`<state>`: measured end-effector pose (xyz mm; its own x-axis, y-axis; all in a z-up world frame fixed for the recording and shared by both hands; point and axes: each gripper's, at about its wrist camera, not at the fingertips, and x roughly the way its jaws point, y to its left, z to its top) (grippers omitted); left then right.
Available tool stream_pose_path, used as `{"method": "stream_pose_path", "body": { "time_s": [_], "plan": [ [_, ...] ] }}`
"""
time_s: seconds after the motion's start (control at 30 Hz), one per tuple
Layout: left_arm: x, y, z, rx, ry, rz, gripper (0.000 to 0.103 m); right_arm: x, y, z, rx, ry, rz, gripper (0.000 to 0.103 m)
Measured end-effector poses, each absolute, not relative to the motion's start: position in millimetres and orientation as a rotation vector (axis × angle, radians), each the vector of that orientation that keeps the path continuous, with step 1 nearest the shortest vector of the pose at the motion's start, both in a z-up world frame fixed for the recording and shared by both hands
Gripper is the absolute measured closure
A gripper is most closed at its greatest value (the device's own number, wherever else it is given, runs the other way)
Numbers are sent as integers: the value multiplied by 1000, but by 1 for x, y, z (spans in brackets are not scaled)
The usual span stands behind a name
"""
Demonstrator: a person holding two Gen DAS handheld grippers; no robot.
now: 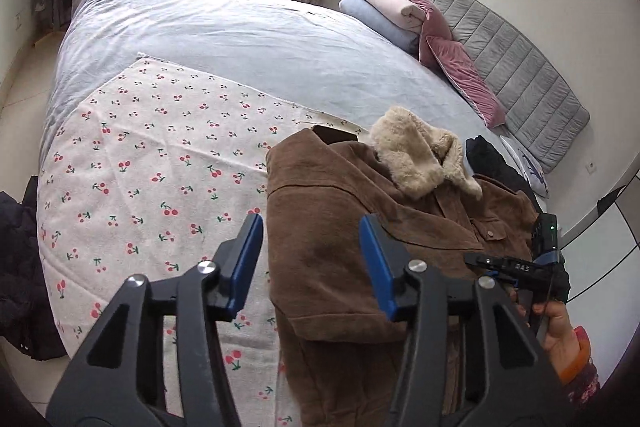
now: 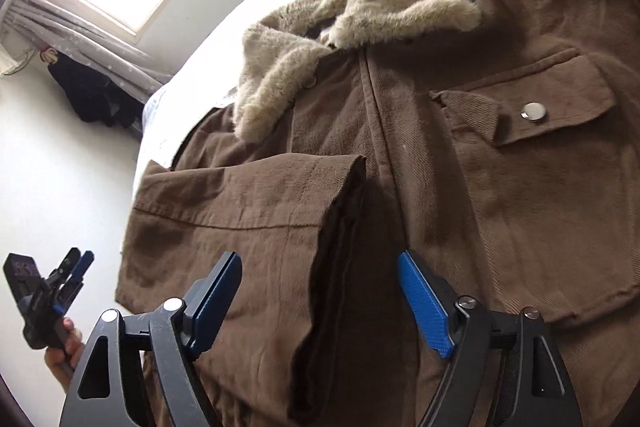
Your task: Fold large clothes
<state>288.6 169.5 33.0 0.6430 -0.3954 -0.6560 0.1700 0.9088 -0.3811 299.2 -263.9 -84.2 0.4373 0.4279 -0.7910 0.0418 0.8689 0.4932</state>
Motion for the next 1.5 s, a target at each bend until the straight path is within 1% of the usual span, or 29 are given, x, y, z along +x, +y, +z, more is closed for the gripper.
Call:
{"method": "stream_pose_path", "body": {
  "time_s": [0.03, 0.07, 0.1, 0.17, 0.23, 0.3, 0.4, 0.5, 0.6, 0.67, 0.73, 0.77, 0.83, 0.87, 0.9, 0.93, 0.97, 1.03, 1.13, 1.17, 1.23, 1.27, 1.33, 1.4, 1.5],
  "plan": [
    [291, 169, 31, -289, 810, -328, 57, 302, -255, -80, 408, 1087, 235, 49],
    [294, 168, 29, -272, 811, -328, 60, 304, -247, -72, 354, 1068, 265, 78],
    [297, 166, 28, -254, 811, -328, 64, 306, -242, -58, 326, 1040, 290, 90],
    [303, 159, 28, -214, 805, -332, 69, 304, -241, -18, 294, 933, 334, 93],
    [311, 151, 27, -197, 801, -336, 72, 301, -244, 27, 190, 807, 290, 93],
    [321, 144, 25, -198, 800, -347, 73, 305, -256, 59, 136, 738, 221, 93],
    [337, 125, 17, -194, 824, -377, 73, 319, -273, 71, 122, 767, 182, 93],
    [350, 100, -2, -178, 882, -401, 73, 332, -279, 49, 103, 865, 164, 93],
    [359, 79, -25, -132, 933, -395, 73, 335, -286, 13, 154, 970, 150, 93],
    [364, 71, -43, -54, 968, -346, 73, 333, -296, -14, 174, 1023, 116, 93],
    [368, 71, -56, -5, 1004, -314, 75, 336, -312, -39, 214, 1065, 81, 84],
    [367, 75, -54, -18, 1001, -314, 75, 336, -324, -46, 245, 1076, 62, 75],
    [364, 83, -44, -49, 995, -305, 74, 331, -346, -56, 305, 1092, 13, 70],
    [361, 87, -38, -59, 987, -296, 64, 326, -355, -56, 349, 1085, 21, 61],
    [359, 92, -33, -66, 977, -294, 44, 320, -363, -56, 396, 1071, 39, 54],
    [357, 95, -29, -71, 964, -293, 35, 313, -370, -55, 440, 1061, 67, 52],
    [356, 99, -25, -78, 946, -292, 31, 306, -374, -54, 478, 1057, 99, 50],
    [360, 104, -23, -98, 951, -281, 31, 293, -378, -55, 552, 1062, 162, 49],
    [372, 104, -24, -135, 961, -262, 31, 278, -371, -69, 632, 1111, 243, 49],
    [374, 102, -23, -145, 946, -268, 35, 276, -366, -74, 624, 1137, 263, 50],
    [375, 94, -18, -185, 907, -333, 38, 269, -355, -77, 587, 1142, 280, 67],
    [375, 90, -16, -211, 888, -378, 38, 267, -357, -75, 647, 1129, 326, 86],
    [378, 80, -14, -211, 869, -417, 38, 258, -366, -65, 822, 1063, 418, 87],
    [387, 69, -19, -172, 877, -408, 38, 250, -375, -49, 890, 995, 465, 88],
    [405, 62, -41, -122, 935, -340, 38, 242, -381, -45, 877, 1009, 445, 88]
  ]
}}
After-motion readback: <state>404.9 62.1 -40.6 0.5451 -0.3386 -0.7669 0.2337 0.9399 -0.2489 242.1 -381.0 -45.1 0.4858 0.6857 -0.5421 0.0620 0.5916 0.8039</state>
